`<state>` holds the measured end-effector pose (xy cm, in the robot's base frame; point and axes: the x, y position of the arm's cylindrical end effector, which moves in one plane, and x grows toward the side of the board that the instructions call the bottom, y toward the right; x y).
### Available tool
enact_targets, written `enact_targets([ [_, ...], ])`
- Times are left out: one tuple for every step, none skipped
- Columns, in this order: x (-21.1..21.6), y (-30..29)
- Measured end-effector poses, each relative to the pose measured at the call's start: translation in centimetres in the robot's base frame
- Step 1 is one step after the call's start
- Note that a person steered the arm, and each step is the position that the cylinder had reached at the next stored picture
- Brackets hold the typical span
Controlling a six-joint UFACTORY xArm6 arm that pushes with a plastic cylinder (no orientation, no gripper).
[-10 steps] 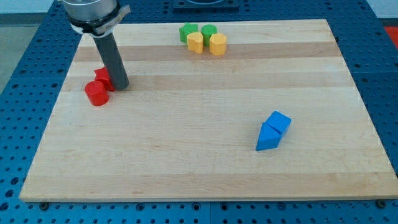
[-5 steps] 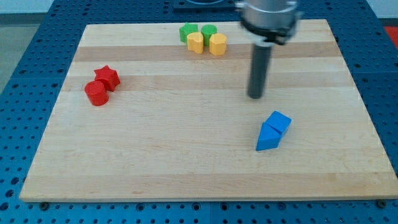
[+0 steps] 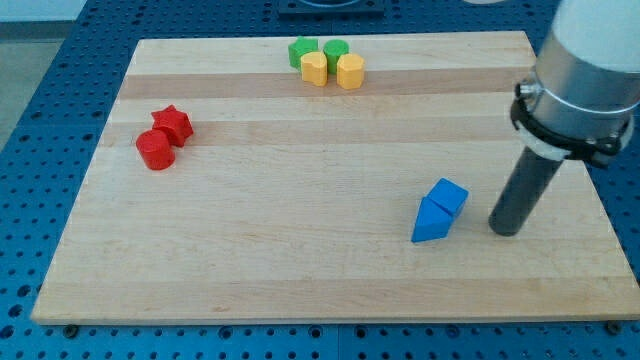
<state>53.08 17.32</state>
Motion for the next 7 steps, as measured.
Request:
enact_targets([
  [-0.3, -2.2],
  [-1.3, -3.8],
  [-2.8, -5.9],
  [-4.3, -7.9],
  [-5.8, -9.6],
  [-7.6, -10.6],
  [-9.7, -10.9],
])
